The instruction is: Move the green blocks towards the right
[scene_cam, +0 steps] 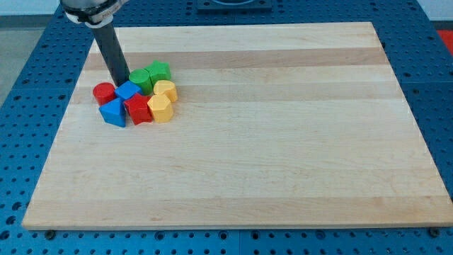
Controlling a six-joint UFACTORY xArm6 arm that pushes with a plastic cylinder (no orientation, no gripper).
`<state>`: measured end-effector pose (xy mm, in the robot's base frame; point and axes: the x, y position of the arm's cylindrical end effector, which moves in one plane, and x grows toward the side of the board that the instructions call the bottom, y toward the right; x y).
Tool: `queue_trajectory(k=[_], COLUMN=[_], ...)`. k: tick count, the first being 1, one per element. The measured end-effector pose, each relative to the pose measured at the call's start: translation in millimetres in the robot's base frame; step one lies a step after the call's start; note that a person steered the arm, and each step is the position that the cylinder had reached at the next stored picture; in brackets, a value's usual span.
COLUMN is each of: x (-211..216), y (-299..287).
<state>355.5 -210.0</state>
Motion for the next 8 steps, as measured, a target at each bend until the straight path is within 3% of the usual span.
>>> queue_trajectory(k=[8], x=[0.0], y=[112.8])
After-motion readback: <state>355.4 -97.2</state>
